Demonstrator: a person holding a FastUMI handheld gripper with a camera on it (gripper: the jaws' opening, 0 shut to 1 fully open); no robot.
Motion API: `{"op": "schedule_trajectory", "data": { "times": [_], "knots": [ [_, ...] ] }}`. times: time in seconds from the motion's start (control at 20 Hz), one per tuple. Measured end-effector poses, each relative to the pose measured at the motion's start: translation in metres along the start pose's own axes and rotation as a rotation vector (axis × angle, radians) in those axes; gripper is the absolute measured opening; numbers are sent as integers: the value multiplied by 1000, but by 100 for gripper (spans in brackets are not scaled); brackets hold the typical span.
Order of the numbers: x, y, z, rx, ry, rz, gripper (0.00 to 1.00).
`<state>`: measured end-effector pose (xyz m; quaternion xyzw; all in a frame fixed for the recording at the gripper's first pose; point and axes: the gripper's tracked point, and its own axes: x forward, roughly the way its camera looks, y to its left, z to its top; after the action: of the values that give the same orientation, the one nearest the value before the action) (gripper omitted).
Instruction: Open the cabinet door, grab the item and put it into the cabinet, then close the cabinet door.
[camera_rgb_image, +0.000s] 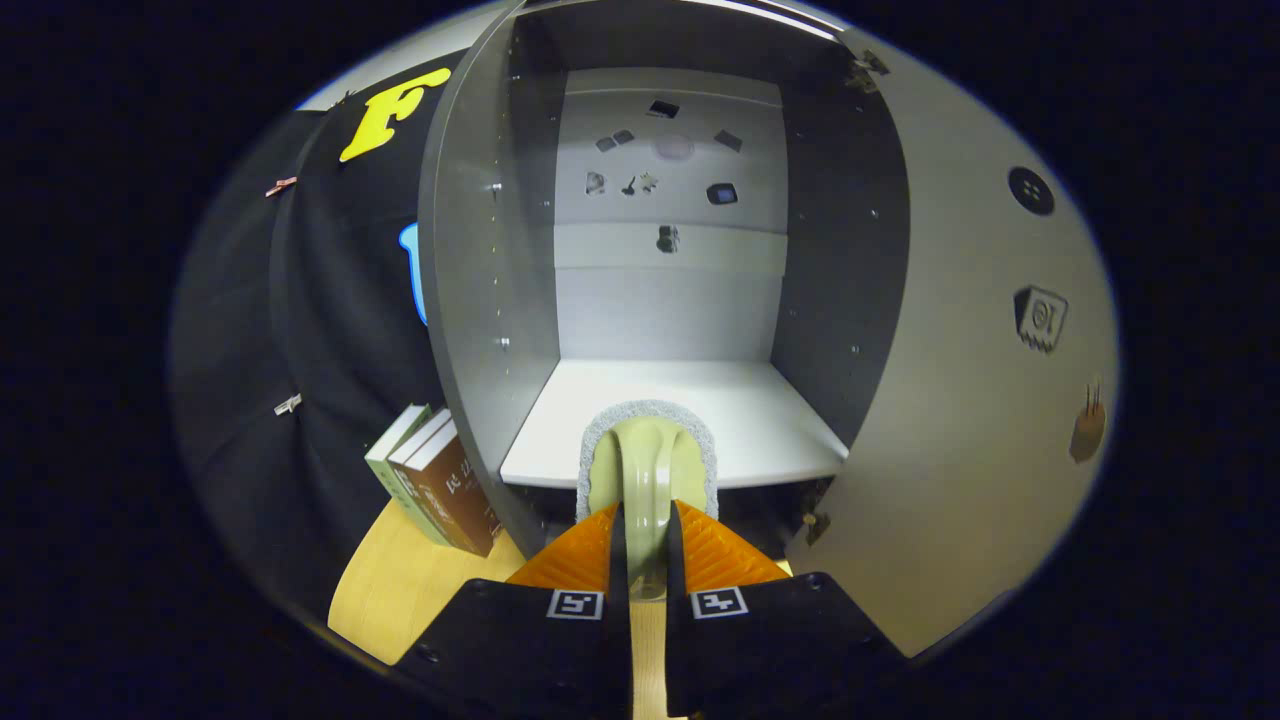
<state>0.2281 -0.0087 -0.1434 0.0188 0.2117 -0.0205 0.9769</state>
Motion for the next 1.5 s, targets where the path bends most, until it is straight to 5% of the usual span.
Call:
{"op": "schedule_trajectory", "data": {
  "times": [0.45,0.8,1.0,1.25,1.4,1.5],
  "knots": [
    [80,-10,54,-24,-27,18,17],
    [150,-29,33,37,79,5,17],
    [164,-20,42,30,22,21,18],
    [180,-23,35,37,35,11,31],
    [183,-30,40,78,18,6,47],
    [176,-32,51,81,-24,7,48]
  ]
}}
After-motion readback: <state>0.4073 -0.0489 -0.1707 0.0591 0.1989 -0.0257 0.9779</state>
